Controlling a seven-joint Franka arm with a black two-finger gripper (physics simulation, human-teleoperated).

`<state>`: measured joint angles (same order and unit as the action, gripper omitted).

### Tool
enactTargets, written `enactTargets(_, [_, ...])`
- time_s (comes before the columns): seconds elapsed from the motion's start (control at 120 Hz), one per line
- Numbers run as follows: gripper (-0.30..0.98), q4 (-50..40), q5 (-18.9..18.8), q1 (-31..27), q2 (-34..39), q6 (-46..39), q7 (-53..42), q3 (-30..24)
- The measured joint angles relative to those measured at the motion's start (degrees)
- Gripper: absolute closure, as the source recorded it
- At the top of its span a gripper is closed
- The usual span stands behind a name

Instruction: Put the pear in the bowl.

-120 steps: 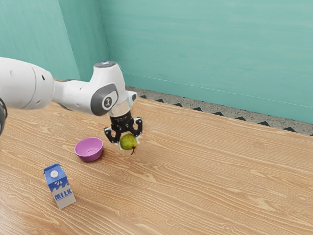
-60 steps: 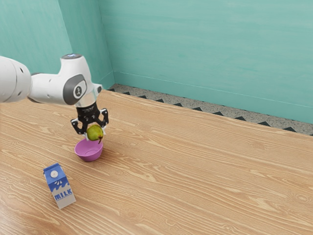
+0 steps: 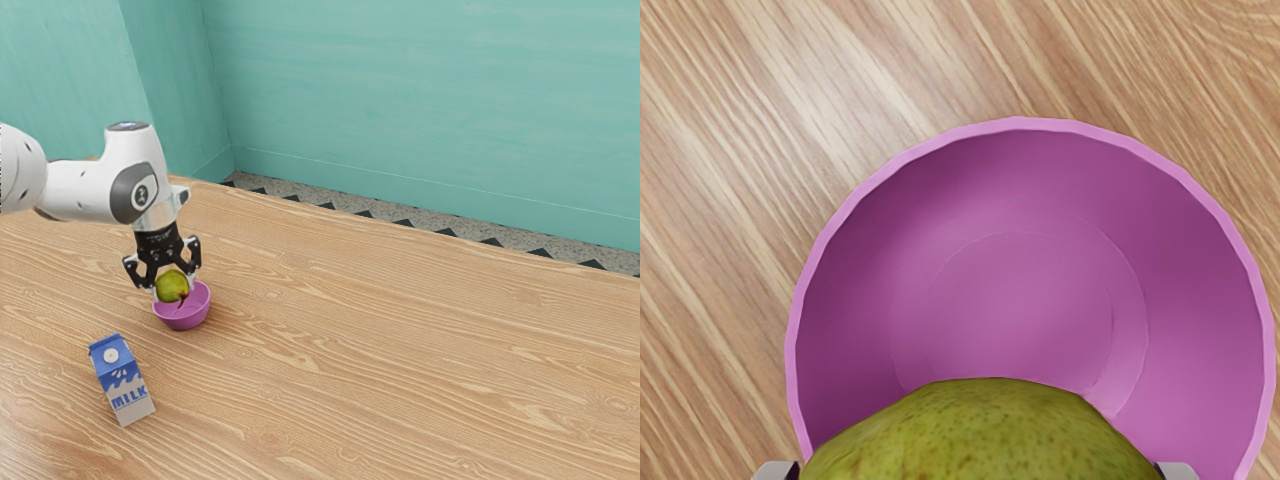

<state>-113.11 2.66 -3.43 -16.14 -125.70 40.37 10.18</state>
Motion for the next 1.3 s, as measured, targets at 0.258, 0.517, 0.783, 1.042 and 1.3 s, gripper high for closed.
enactTargets(0.258, [0.37, -0.12, 0.07, -0.02, -1.79, -0.96, -0.73, 0.01])
enactTargets(0.517, [0.25, -0.12, 0.35, 0.00, -2.18, -1.48, -1.45, 0.01])
enactTargets(0.783, [0.13, -0.07, 0.72, 0.00, -2.18, -1.67, -2.36, 0.01])
enactTargets(1.042, [0.06, 0.85, 0.72, 1.39, 2.65, -0.36, -2.86, -0.31])
enactTargets(1.3, [0.02, 8.63, -3.63, 2.17, 12.16, 8.07, -11.98, -7.60])
